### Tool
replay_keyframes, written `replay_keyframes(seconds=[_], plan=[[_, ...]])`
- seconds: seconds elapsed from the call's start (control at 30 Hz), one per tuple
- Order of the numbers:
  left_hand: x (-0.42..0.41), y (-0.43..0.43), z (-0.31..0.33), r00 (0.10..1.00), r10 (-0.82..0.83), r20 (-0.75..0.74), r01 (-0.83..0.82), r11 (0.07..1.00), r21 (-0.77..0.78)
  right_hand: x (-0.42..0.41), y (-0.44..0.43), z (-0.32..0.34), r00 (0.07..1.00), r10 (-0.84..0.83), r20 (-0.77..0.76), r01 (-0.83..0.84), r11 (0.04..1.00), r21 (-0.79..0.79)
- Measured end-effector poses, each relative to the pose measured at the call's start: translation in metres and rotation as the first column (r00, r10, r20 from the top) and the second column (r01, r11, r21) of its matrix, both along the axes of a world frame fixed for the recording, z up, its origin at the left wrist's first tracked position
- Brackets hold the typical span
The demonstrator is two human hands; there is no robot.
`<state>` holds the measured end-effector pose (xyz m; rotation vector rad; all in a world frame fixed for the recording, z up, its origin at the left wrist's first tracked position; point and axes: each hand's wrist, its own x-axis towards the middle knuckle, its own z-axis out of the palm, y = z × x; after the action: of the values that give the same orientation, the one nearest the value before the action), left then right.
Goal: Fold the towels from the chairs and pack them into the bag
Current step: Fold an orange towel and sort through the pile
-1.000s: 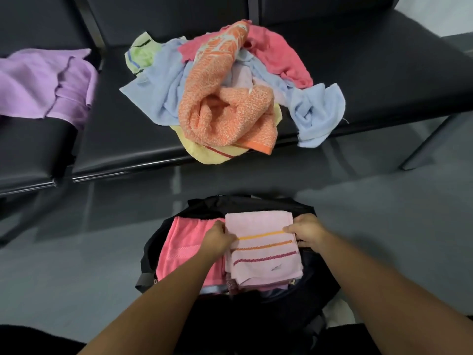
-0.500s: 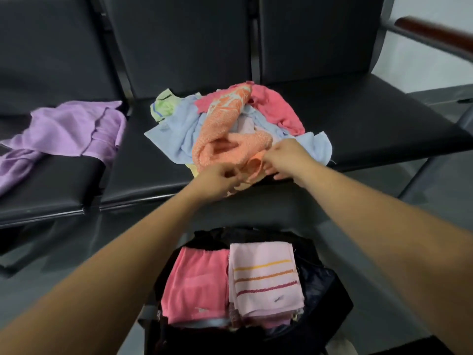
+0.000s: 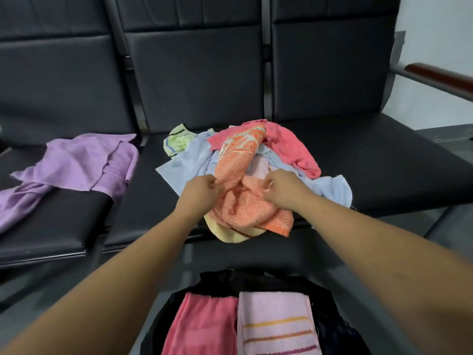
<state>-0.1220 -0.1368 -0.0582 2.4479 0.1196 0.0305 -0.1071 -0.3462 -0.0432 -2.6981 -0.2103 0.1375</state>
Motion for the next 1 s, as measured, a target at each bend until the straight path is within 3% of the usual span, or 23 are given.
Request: replay_keyframes(seconds=[0.2,0.33,0.4,0.5,0.57,0.7,0.77,0.87,0.93,1.0], plan=[[-0.003,0.008,0.031,0.979,0.140,0.146,-0.100,0.962,-0.252,0.002,-0.009,0.021,0.995,-0.064,0.082,0.045,0.975,0.218],[-0.011,0.012,0.086,0.971,0.118,0.209,0.006,0.859,-0.513,-0.013,-0.008,0.062,0.993,-0.031,0.113,-0.020,0.907,0.422],[-0.022,0.010,0.118,0.962,0.048,0.267,0.112,0.825,-0.554,-0.026,-0.002,0.089,0.995,-0.020,0.095,-0.044,0.781,0.623],[-0.047,0.005,0.164,0.956,-0.064,0.286,0.244,0.714,-0.656,-0.050,0.011,0.132,0.988,0.132,-0.074,-0.002,0.501,0.865],[-0.065,0.003,0.192,0.948,-0.114,0.296,0.294,0.665,-0.687,-0.067,0.017,0.160,0.982,0.173,-0.076,-0.015,0.471,0.882],[-0.101,0.007,0.237,0.903,-0.201,0.379,0.418,0.608,-0.675,-0.104,0.021,0.203,0.975,0.198,0.106,-0.204,0.583,0.786],[-0.117,0.010,0.253,0.895,-0.186,0.405,0.425,0.632,-0.649,-0.122,0.022,0.221,0.975,0.149,0.162,-0.220,0.600,0.769],[-0.137,0.019,0.272,0.914,-0.036,0.404,0.314,0.695,-0.647,-0.148,0.025,0.245,0.981,0.112,0.160,-0.195,0.509,0.838],[-0.151,0.024,0.280,0.923,0.009,0.384,0.276,0.682,-0.677,-0.160,0.023,0.255,0.982,0.147,0.119,-0.172,0.428,0.887],[-0.166,0.027,0.286,0.930,-0.009,0.368,0.280,0.664,-0.693,-0.172,0.019,0.261,0.978,0.183,0.098,-0.173,0.459,0.871]])
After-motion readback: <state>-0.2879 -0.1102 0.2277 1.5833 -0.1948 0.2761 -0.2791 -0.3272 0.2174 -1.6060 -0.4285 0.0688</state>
